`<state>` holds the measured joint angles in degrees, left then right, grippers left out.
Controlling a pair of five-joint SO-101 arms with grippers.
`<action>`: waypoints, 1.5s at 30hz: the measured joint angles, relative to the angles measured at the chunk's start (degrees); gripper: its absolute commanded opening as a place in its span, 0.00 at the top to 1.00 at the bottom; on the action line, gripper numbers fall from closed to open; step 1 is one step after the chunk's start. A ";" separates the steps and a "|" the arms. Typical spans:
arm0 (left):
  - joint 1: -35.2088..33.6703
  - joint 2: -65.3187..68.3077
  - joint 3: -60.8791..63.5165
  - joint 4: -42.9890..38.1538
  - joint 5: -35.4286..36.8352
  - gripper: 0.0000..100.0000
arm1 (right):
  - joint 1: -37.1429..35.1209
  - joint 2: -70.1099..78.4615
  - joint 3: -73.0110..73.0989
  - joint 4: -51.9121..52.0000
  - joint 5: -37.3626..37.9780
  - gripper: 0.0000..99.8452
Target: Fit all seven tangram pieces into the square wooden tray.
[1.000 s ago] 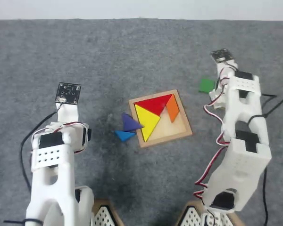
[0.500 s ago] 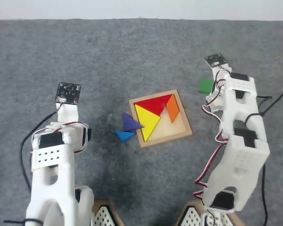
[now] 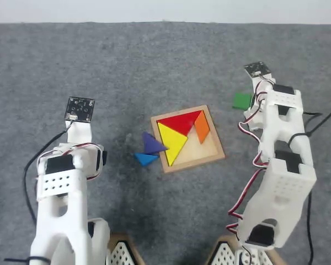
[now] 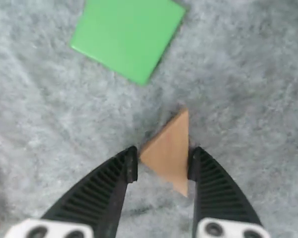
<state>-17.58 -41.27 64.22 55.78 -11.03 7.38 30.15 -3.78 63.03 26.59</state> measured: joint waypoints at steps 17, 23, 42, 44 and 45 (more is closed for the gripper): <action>0.00 0.00 0.00 0.00 0.00 0.82 | -8.18 -16.09 8.79 5.36 -10.46 0.85; 0.00 0.00 0.00 0.00 0.00 0.82 | -16.18 -31.38 19.69 5.45 -14.24 0.85; 0.97 0.00 0.00 0.00 0.00 0.82 | -5.10 -22.51 20.75 -4.75 -28.75 0.78; 0.88 0.00 0.00 0.00 0.00 0.82 | -5.10 -21.01 20.75 -6.68 -31.21 0.78; 0.88 0.00 0.00 0.00 0.00 0.82 | -5.01 -20.40 20.75 -7.12 -32.00 0.78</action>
<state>-16.70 -41.27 64.22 55.78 -11.03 2.37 9.76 16.97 55.91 -5.41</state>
